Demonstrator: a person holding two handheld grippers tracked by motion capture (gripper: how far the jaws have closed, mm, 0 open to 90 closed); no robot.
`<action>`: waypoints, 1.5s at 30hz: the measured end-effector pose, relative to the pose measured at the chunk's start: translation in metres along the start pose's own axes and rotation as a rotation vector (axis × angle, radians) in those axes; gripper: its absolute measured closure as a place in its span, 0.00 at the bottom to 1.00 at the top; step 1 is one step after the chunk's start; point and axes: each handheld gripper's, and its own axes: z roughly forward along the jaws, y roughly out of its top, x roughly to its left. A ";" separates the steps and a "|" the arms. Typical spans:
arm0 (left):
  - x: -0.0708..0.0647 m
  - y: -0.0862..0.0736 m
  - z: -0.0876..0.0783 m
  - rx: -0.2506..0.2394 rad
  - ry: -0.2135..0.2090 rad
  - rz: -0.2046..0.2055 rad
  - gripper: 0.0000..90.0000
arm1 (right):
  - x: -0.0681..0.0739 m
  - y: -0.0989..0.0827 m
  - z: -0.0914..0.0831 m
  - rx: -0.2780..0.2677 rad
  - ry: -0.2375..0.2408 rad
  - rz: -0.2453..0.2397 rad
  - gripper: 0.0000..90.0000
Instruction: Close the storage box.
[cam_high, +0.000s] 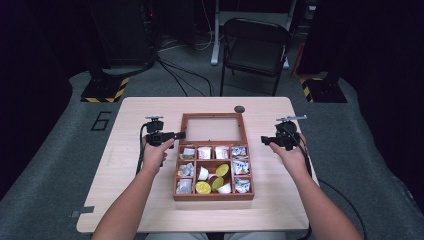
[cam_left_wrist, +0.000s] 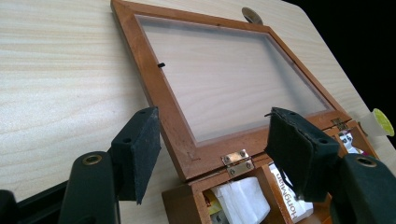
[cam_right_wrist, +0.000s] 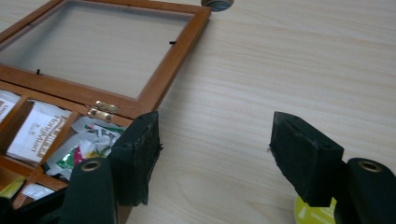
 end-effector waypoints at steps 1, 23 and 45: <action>0.000 0.000 0.000 -0.001 0.000 -0.001 0.38 | 0.003 0.002 0.001 -0.003 0.001 -0.003 0.37; 0.004 0.000 0.006 0.001 0.006 -0.009 0.38 | 0.041 0.029 0.032 0.012 0.070 -0.026 0.37; 0.007 -0.003 0.023 0.024 0.020 -0.011 0.38 | 0.042 0.027 0.063 0.052 0.076 0.012 0.36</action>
